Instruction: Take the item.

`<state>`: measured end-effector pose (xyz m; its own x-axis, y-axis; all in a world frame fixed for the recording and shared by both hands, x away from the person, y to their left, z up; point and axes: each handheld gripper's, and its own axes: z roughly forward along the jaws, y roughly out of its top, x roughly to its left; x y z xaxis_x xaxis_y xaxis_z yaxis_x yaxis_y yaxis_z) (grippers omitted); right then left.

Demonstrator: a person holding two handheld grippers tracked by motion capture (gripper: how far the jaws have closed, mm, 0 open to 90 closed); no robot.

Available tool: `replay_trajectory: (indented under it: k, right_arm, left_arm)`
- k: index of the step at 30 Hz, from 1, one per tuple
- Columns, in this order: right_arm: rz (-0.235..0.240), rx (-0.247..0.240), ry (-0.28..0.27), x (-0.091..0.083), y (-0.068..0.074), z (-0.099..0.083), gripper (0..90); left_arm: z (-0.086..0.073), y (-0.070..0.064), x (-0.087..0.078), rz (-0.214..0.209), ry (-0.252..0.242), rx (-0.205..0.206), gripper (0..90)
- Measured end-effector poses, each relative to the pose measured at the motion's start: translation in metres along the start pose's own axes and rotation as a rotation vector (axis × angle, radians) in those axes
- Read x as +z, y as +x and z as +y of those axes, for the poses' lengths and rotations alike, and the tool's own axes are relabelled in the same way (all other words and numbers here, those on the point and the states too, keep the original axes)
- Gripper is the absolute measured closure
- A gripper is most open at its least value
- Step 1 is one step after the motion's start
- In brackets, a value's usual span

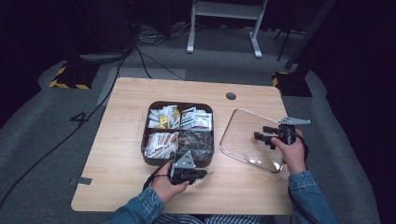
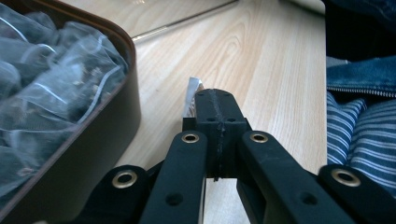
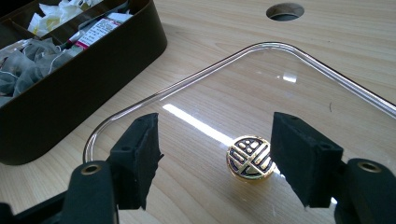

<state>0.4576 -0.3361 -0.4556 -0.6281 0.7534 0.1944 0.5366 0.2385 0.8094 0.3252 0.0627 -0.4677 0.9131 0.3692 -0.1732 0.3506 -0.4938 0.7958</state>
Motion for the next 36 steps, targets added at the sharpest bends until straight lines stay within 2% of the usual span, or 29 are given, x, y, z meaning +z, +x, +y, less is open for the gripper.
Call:
replay_trajectory:
  k: [5,10,12,14,18,23,26,31,36]
  right_arm:
    - [0.000,0.002,0.000,0.000,0.000,0.000,34.2]
    - [0.001,0.007,0.002,0.000,-0.001,0.000,34.0]
    - [0.002,0.007,0.003,0.000,-0.001,-0.001,33.8]
    - [0.002,0.006,0.005,0.000,-0.001,0.000,33.5]
    - [0.002,0.006,0.004,0.001,-0.001,0.000,33.5]
    - [-0.004,0.003,0.003,0.001,-0.002,-0.001,33.3]
    - [-0.018,0.002,-0.003,0.000,-0.002,0.000,32.7]
    - [-0.043,-0.003,-0.005,0.001,-0.003,0.000,31.9]
    - [-0.055,0.000,-0.006,0.002,-0.005,-0.001,31.6]
  left_arm:
    - [-0.001,0.000,0.003,-0.022,0.023,-0.004,90.0]
    - [-0.003,0.000,0.006,-0.057,0.038,-0.026,88.7]
    - [-0.004,-0.001,0.008,-0.052,0.038,-0.026,79.5]
    - [-0.004,-0.001,0.008,-0.061,0.033,-0.034,75.7]
    - [-0.003,0.000,0.003,-0.051,0.004,-0.044,68.0]
    - [0.001,0.003,-0.012,-0.010,-0.045,-0.063,60.0]
    - [0.001,0.005,-0.023,0.044,-0.060,-0.055,53.9]
    - [0.002,0.011,-0.043,0.129,-0.088,-0.068,48.8]
    - [0.001,0.020,-0.060,0.199,-0.113,-0.106,46.1]
